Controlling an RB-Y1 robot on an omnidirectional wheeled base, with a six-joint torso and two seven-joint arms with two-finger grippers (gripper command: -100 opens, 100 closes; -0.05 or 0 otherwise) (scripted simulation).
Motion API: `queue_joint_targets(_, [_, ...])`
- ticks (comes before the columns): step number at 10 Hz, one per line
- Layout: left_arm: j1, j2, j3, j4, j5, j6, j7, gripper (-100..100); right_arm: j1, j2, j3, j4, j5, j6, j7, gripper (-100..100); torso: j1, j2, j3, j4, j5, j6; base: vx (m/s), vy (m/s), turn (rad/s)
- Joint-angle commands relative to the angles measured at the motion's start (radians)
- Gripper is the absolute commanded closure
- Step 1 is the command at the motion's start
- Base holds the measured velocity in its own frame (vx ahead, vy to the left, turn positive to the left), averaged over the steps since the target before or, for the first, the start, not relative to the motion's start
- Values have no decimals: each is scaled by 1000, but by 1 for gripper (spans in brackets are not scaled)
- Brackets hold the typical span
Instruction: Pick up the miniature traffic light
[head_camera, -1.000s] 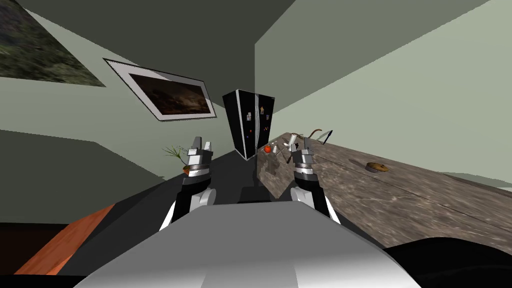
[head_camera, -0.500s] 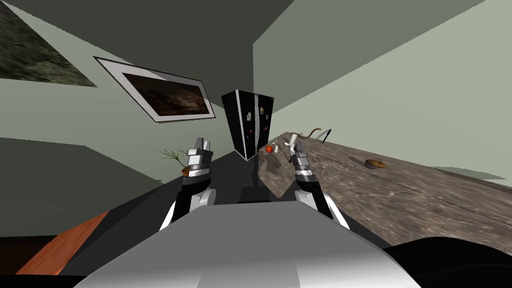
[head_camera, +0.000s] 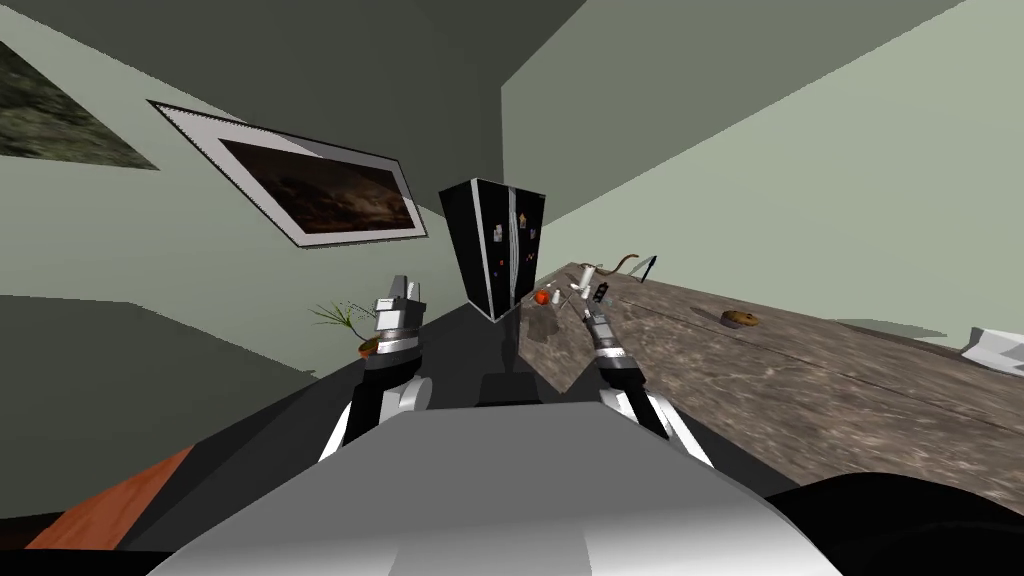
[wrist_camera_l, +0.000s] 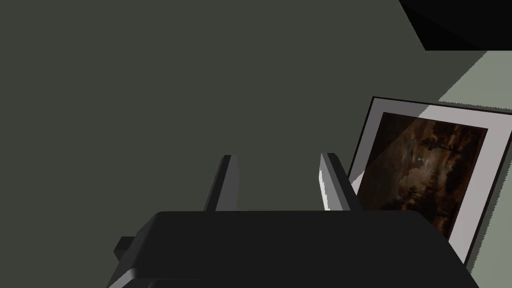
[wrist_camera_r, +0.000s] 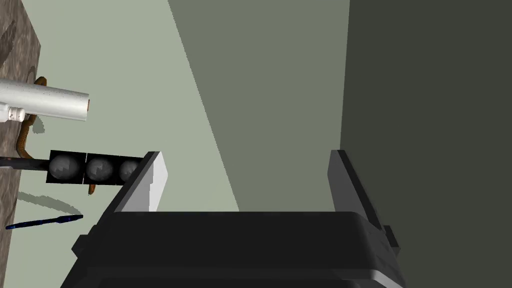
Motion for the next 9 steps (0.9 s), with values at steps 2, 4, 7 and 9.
queue_joint_targets(2, [0, 0, 0, 0, 0, 0, 0, 0, 14, -7, -45, 54, 68, 31, 23, -100, -1, -1, -1, 0, 0, 0, 26, 149, -90])
queue_joint_targets(4, [0, 0, 0, 0, 0, 0, 0, 0, 26, -3, -77, 93, 119, 53, 45, -100, -1, -1, -1, 0, 0, 0, 19, 154, -96])
queue_joint_targets(7, [0, 0, 0, 0, 0, 0, 0, 0, 38, 7, -121, 148, 189, 88, 88, -100, -1, -3, -2, 0, 0, 0, 41, 139, -90])
queue_joint_targets(9, [0, 0, 0, 0, 0, 0, 0, 0, 41, 14, -149, 179, 229, 112, 124, -100, -5, -3, -2, -1, -1, 0, 49, 76, -89])
